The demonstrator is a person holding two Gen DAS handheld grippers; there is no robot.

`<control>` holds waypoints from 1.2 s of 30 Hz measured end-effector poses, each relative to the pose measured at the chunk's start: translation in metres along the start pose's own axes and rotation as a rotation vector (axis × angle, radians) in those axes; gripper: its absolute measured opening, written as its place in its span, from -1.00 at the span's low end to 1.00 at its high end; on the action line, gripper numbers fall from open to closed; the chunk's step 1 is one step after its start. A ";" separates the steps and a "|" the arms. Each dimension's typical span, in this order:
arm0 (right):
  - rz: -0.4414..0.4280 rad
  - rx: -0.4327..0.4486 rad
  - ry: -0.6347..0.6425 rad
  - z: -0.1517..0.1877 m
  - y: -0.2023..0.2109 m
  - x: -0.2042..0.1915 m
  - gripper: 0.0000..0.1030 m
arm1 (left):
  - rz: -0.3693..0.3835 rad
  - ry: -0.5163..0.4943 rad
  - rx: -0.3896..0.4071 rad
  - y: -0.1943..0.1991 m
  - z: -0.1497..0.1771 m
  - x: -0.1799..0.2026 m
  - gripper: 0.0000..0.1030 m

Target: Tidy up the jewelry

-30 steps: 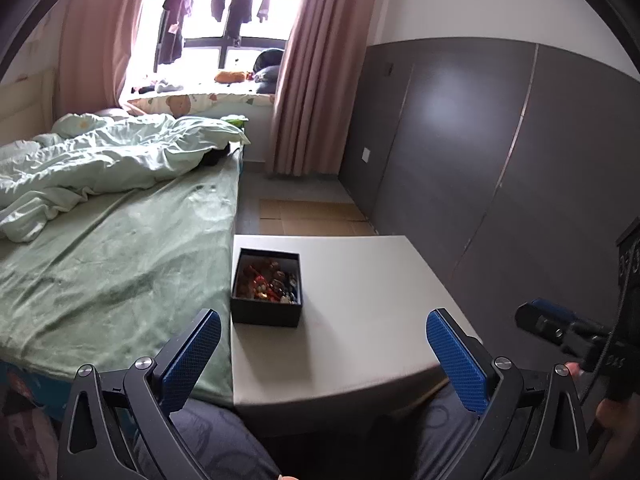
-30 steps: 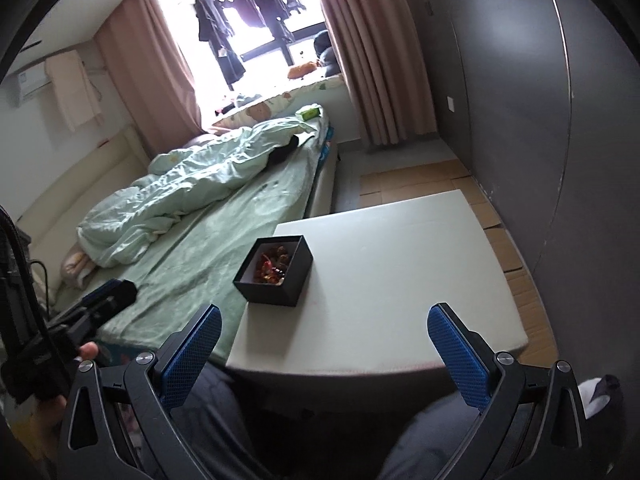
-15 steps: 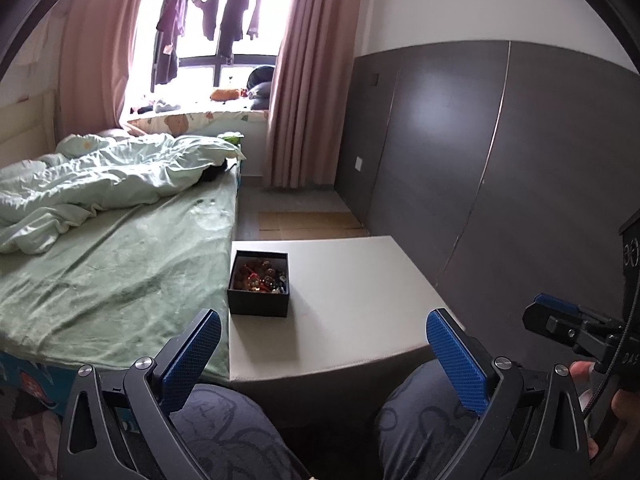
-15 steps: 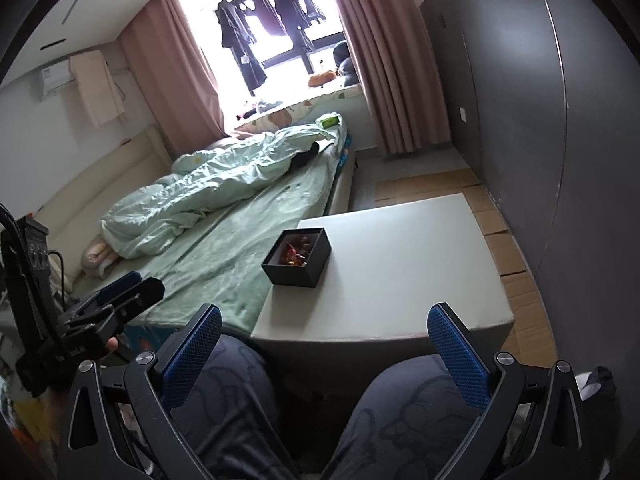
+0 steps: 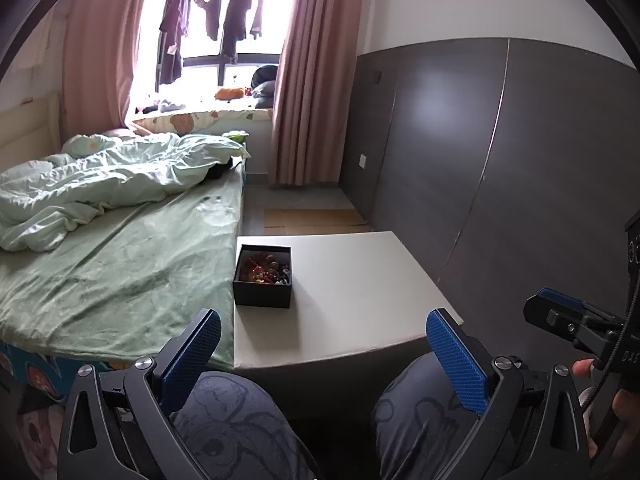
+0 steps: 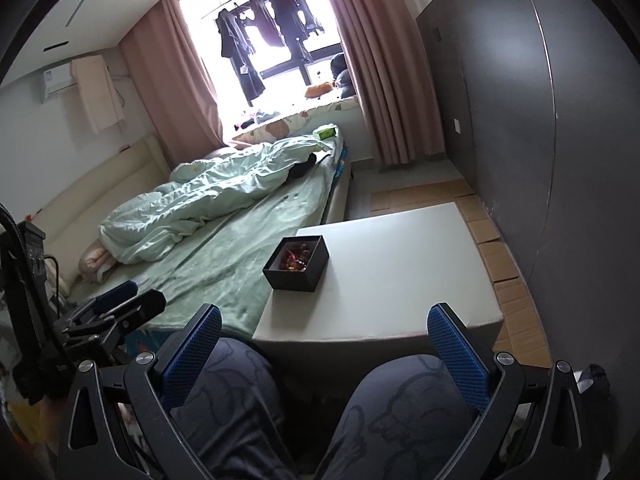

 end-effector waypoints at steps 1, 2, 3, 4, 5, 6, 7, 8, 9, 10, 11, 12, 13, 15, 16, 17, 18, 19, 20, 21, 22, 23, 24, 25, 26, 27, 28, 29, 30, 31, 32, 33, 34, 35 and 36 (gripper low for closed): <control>0.000 -0.004 -0.001 0.001 -0.001 0.000 1.00 | 0.003 0.004 0.002 0.000 0.000 -0.001 0.99; 0.002 -0.006 0.000 0.001 -0.003 -0.001 1.00 | 0.006 0.007 0.002 0.001 0.000 -0.001 0.99; 0.003 -0.006 0.002 0.002 -0.003 -0.002 1.00 | 0.008 0.007 0.002 0.001 0.001 -0.002 0.99; 0.003 -0.008 0.004 0.002 -0.004 -0.003 1.00 | 0.008 0.006 0.001 0.001 0.001 -0.002 0.99; 0.004 -0.008 0.005 0.002 -0.004 -0.003 1.00 | 0.008 0.005 0.000 0.001 0.001 -0.002 0.99; 0.004 -0.008 0.004 0.002 -0.004 -0.003 1.00 | 0.007 0.005 0.001 0.002 0.002 -0.002 0.99; 0.004 -0.007 0.002 0.001 -0.005 -0.004 1.00 | 0.006 0.007 0.004 0.002 0.002 -0.003 0.99; 0.004 -0.007 0.003 0.002 -0.005 -0.004 1.00 | 0.004 0.010 0.007 0.002 0.002 -0.003 0.99; 0.004 -0.007 0.003 0.002 -0.005 -0.005 1.00 | 0.003 0.013 0.009 0.002 0.002 -0.004 0.99; 0.005 -0.008 0.005 0.002 -0.005 -0.004 1.00 | 0.004 0.014 0.010 0.002 0.002 -0.004 0.99; 0.008 -0.008 0.006 0.001 -0.005 -0.004 1.00 | 0.006 0.017 0.011 0.002 0.003 -0.005 0.99; 0.009 -0.007 0.005 0.002 -0.005 -0.004 1.00 | 0.007 0.018 0.011 0.003 0.004 -0.005 0.99; 0.011 -0.006 0.004 0.002 -0.005 -0.004 1.00 | 0.008 0.019 0.011 0.003 0.005 -0.005 0.99; 0.011 -0.008 0.000 0.003 -0.006 -0.003 1.00 | 0.011 0.022 0.009 0.003 0.006 -0.005 0.99; 0.011 -0.008 0.002 0.003 -0.006 -0.003 1.00 | 0.011 0.024 0.009 0.003 0.006 -0.005 0.99; 0.011 -0.009 0.003 0.003 -0.006 -0.003 1.00 | 0.003 0.027 0.009 0.003 0.007 -0.005 0.99; 0.011 -0.010 0.004 0.003 -0.006 -0.003 1.00 | -0.009 0.029 0.009 0.004 0.007 -0.006 0.99; 0.011 -0.011 0.004 0.004 -0.006 -0.003 1.00 | -0.014 0.030 0.009 0.004 0.006 -0.006 0.99; 0.011 -0.011 0.004 0.005 -0.006 -0.004 1.00 | -0.016 0.032 0.010 0.004 0.006 -0.006 0.99; 0.012 -0.011 0.004 0.006 -0.006 -0.004 1.00 | -0.016 0.035 0.010 0.005 0.007 -0.006 0.99; 0.012 -0.010 0.003 0.005 -0.006 -0.004 1.00 | -0.015 0.038 0.011 0.005 0.007 -0.006 0.99; 0.013 -0.009 0.003 0.005 -0.006 -0.004 1.00 | -0.015 0.037 0.013 0.006 0.007 -0.006 0.99; 0.017 -0.008 0.002 0.005 -0.006 -0.004 1.00 | -0.015 0.036 0.012 0.006 0.007 -0.006 0.99; 0.019 -0.008 0.000 0.006 -0.006 -0.003 1.00 | -0.014 0.037 0.014 0.006 0.007 -0.006 0.99; 0.021 -0.008 -0.002 0.007 -0.006 -0.003 1.00 | -0.011 0.038 0.015 0.006 0.007 -0.006 0.99; 0.024 -0.010 -0.004 0.007 -0.007 -0.002 1.00 | -0.007 0.039 0.015 0.006 0.007 -0.006 0.99; 0.028 -0.011 -0.005 0.007 -0.008 -0.002 1.00 | -0.005 0.040 0.014 0.006 0.006 -0.006 0.99; 0.030 -0.011 -0.006 0.008 -0.008 -0.003 1.00 | -0.004 0.041 0.013 0.006 0.005 -0.006 0.99; 0.030 -0.011 -0.007 0.008 -0.008 -0.003 1.00 | -0.006 0.041 0.013 0.006 0.004 -0.006 0.99; 0.029 -0.010 -0.006 0.007 -0.008 -0.003 1.00 | -0.009 0.040 0.012 0.006 0.004 -0.005 0.99; 0.030 -0.008 -0.004 0.007 -0.008 -0.003 1.00 | -0.010 0.039 0.013 0.006 0.003 -0.003 0.99; 0.031 -0.006 -0.001 0.007 -0.008 -0.003 1.00 | -0.007 0.037 0.015 0.007 0.003 -0.002 0.99; 0.033 -0.004 0.000 0.007 -0.006 -0.003 1.00 | -0.006 0.035 0.018 0.008 0.003 -0.001 0.99; 0.034 -0.001 0.001 0.006 -0.005 -0.004 1.00 | -0.005 0.032 0.019 0.008 0.003 0.001 0.99; 0.036 0.003 0.002 0.006 -0.004 -0.003 1.00 | -0.004 0.030 0.020 0.009 0.003 0.002 0.99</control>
Point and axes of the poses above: each gripper's, at about its wrist camera, not at the fingertips, and y roughly against the way its jaws point, x to its right, z to its underside, the point moved 2 cm from there along -y, roughly the way its jaws point, and after that the axes turned 3 degrees about z, right-handed, at the moved point
